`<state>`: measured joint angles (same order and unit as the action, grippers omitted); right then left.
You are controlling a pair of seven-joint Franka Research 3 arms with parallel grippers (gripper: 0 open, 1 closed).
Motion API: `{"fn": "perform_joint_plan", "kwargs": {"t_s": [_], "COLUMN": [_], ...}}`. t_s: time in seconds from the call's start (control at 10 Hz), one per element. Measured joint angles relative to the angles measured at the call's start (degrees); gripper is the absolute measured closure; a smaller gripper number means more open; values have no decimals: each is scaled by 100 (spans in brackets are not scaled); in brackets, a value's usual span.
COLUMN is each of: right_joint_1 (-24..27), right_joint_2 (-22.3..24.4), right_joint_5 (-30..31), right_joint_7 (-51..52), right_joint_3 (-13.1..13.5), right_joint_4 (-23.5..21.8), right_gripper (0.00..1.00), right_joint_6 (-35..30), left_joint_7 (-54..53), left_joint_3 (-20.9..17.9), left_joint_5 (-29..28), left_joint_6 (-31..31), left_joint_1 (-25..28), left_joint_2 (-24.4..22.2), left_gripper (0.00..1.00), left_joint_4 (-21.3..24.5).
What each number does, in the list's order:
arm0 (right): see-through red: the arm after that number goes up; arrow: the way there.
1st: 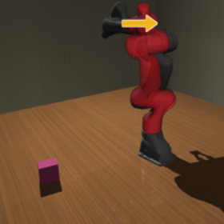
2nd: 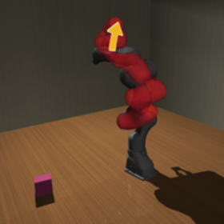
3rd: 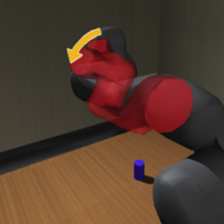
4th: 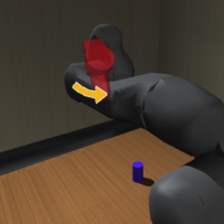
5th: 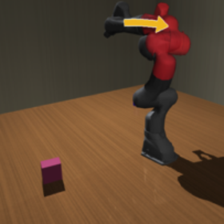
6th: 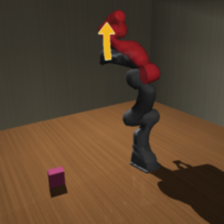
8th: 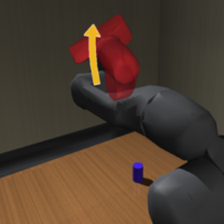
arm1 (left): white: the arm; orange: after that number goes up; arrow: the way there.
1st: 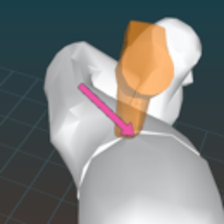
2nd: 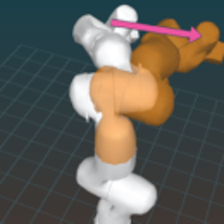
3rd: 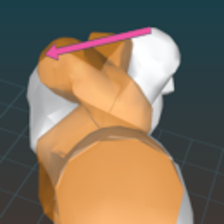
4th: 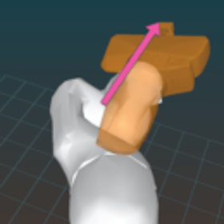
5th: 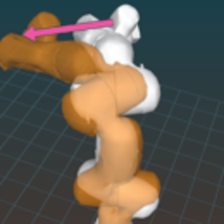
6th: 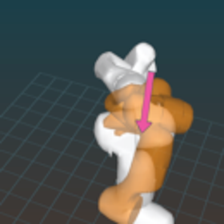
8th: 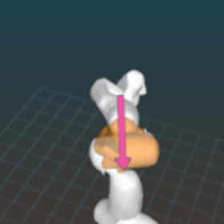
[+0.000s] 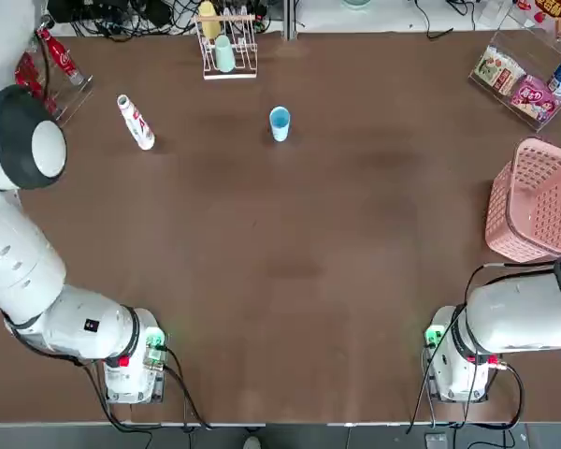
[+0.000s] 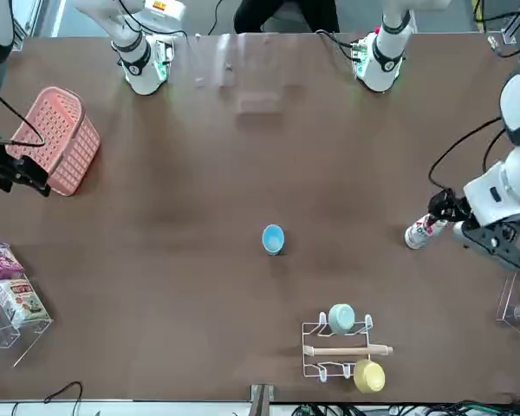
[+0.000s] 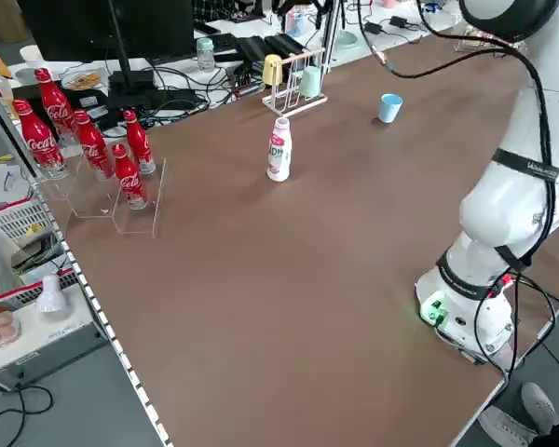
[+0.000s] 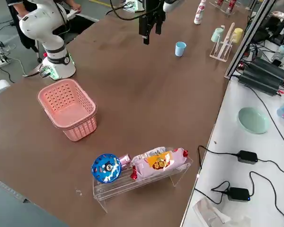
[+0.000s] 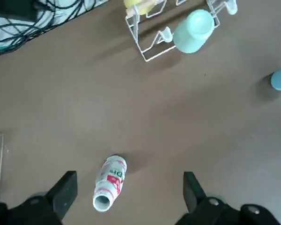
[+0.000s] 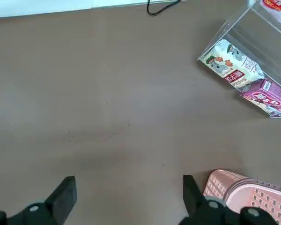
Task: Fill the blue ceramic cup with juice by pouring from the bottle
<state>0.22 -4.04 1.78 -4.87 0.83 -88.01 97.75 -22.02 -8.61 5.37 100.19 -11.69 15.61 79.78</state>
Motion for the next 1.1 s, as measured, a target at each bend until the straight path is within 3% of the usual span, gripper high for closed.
{"fn": "perform_joint_plan", "kwargs": {"t_s": [0.5, 0.9, 1.1], "right_joint_1": [0, -2, -15], "right_joint_2": [9, 9, 12], "right_joint_5": [0, 0, -16], "right_joint_7": [0, 0, 0], "right_joint_3": [0, -1, -10], "right_joint_4": [48, 52, 104], "right_gripper": [0, 0, 0], "right_joint_6": [34, 25, -25], "left_joint_7": [1299, 1424, 1424], "left_joint_3": [-1, -37, -26], "left_joint_5": [-37, -51, -51], "left_joint_6": [-586, -913, -926], "left_joint_1": [-3, 160, 164], "left_joint_2": [-491, -872, -842], "left_gripper": [0, 0, 0], "left_joint_4": [96, 91, 122]}}
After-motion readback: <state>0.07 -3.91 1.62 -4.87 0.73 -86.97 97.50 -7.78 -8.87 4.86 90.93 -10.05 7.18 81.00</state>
